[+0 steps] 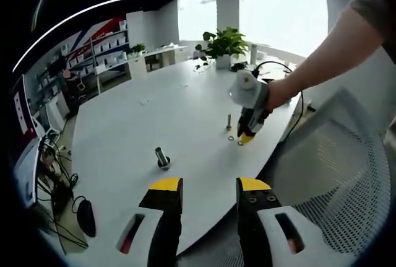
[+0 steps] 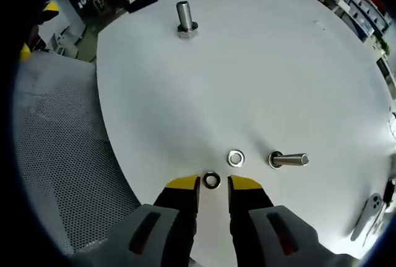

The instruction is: Place the washer onto the threaded stud by aligning its center hole with the stud, sliding it down to the base, and recovering from edge contact or off-axis alignment until the washer reaches the visible bottom stop.

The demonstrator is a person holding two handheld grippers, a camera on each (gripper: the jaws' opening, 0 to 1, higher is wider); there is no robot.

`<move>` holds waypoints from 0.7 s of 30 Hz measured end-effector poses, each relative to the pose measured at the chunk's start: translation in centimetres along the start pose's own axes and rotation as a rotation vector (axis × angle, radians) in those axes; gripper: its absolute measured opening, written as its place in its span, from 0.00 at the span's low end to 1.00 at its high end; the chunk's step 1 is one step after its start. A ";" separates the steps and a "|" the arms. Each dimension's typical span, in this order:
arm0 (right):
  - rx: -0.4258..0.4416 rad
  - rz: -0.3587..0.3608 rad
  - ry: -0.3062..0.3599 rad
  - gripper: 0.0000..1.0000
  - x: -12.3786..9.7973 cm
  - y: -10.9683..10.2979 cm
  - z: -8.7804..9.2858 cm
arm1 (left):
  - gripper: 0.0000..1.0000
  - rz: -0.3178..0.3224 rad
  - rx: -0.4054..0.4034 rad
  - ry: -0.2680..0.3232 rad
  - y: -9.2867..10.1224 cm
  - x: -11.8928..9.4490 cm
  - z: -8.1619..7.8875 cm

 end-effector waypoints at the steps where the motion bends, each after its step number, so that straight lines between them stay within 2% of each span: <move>1: -0.006 0.001 -0.001 0.20 0.0 0.0 0.0 | 0.33 0.000 0.001 -0.003 0.0 0.0 0.1; 14: -0.023 0.001 -0.001 0.20 0.5 -0.2 0.4 | 0.32 0.003 0.002 -0.002 0.1 0.0 0.0; 16: -0.041 0.009 0.007 0.20 0.5 -0.3 0.5 | 0.32 0.002 0.004 -0.005 0.0 0.0 0.0; 18: -0.114 0.020 0.035 0.18 0.5 -0.3 0.5 | 0.32 0.003 0.005 -0.003 0.0 0.0 0.0; 21: -0.113 0.018 0.059 0.15 0.3 -0.7 0.8 | 0.32 0.004 0.005 -0.004 0.1 0.0 0.0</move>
Point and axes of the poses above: the point that each gripper's makers call its tool centre point, and the gripper's own axes: x roughly forward along the fingers, y roughly to its right, z roughly out of its underside, the point moved 2 cm from there along -x, roughly backward along the fingers, and after that the axes turned 4 degrees about z, right-handed, at the moved point
